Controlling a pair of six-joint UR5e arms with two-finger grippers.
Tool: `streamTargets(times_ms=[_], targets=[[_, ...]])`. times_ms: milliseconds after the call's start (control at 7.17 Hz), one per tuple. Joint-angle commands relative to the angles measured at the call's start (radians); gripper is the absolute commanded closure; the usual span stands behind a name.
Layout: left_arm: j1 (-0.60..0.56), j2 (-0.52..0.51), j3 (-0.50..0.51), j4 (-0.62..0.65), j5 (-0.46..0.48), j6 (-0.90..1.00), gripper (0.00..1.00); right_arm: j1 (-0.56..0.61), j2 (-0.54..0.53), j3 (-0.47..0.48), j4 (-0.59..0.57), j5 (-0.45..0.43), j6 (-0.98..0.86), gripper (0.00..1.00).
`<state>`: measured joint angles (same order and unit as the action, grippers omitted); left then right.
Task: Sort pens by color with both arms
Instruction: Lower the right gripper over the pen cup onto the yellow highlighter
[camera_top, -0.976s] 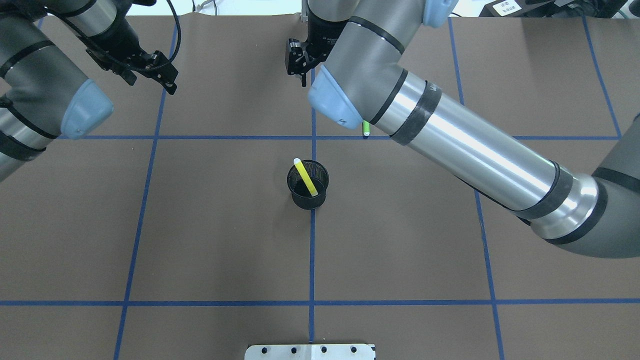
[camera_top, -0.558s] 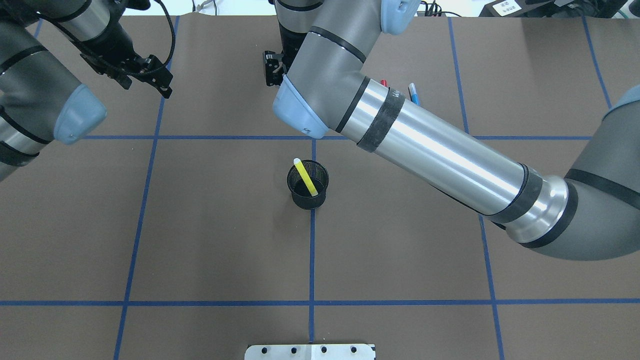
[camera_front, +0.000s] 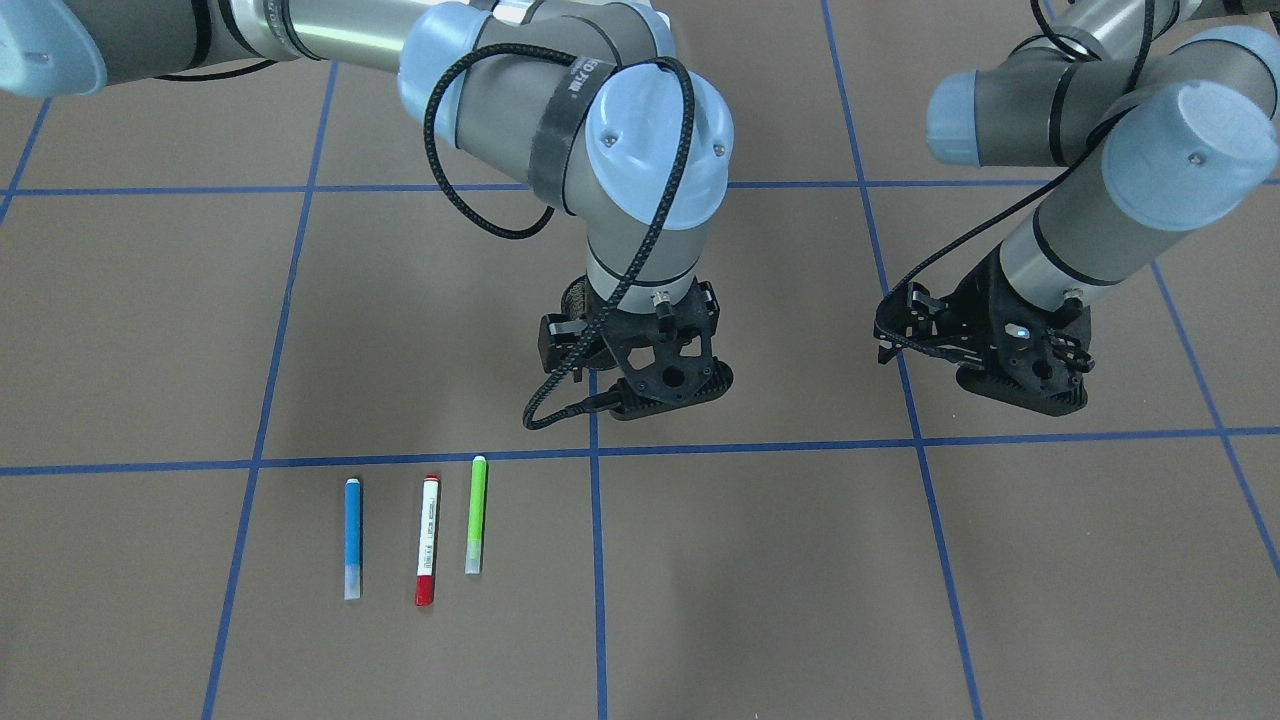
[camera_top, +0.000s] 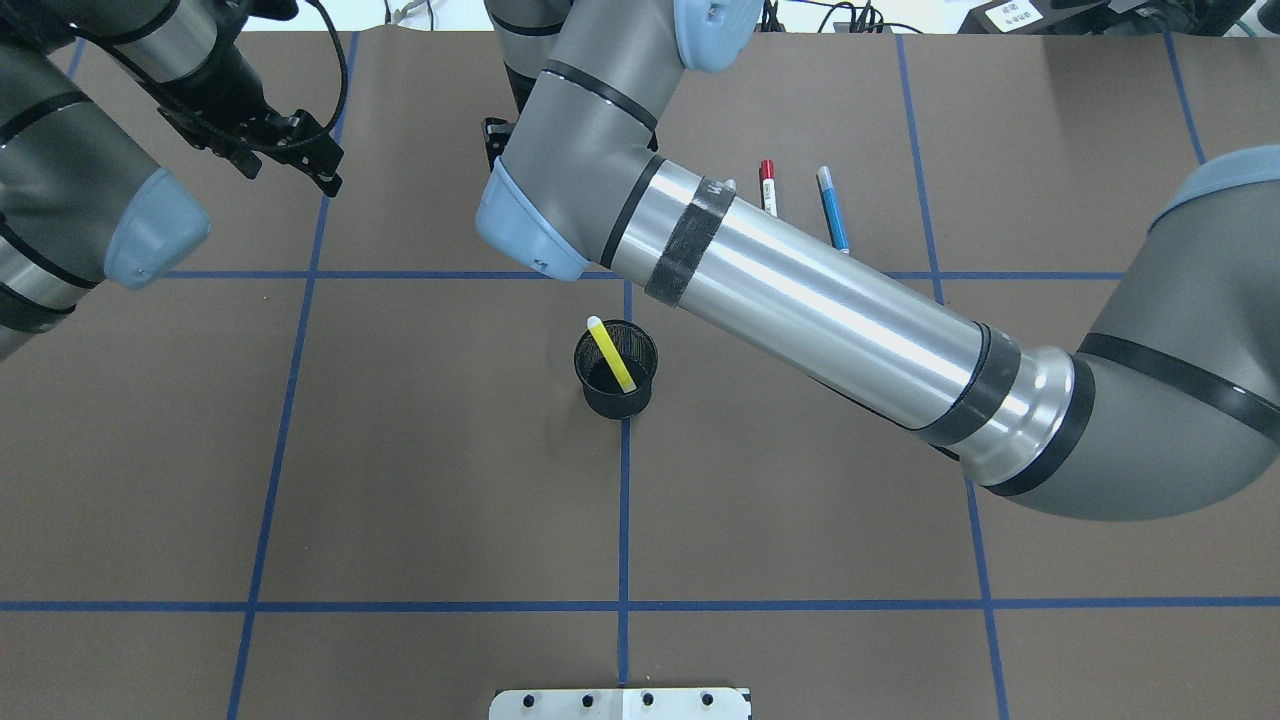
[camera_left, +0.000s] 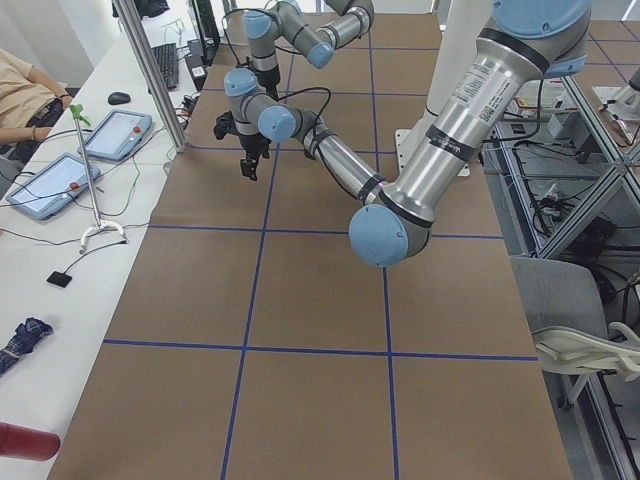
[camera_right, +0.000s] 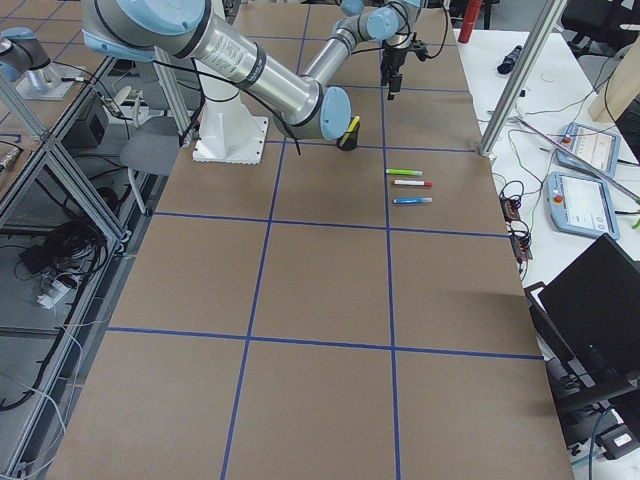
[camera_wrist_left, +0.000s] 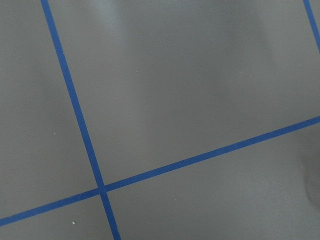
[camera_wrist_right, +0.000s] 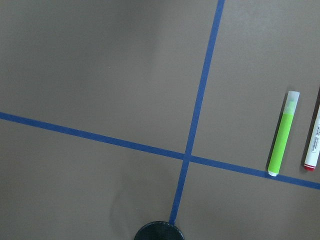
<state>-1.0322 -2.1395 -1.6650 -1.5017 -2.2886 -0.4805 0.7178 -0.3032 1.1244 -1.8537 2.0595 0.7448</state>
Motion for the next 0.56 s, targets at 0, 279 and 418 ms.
streamTargets(times_ms=[0,279,418], targets=[[-0.012,0.000,0.001,0.000,-0.002,0.003,0.01,-0.021,0.007,-0.011,-0.009,-0.021,0.001,0.00],[-0.040,0.015,0.008,0.003,-0.017,0.084,0.01,-0.037,0.009,-0.017,-0.019,-0.024,-0.001,0.00],[-0.078,0.047,0.013,0.008,-0.082,0.142,0.01,-0.052,0.007,-0.018,-0.019,-0.041,-0.001,0.00]])
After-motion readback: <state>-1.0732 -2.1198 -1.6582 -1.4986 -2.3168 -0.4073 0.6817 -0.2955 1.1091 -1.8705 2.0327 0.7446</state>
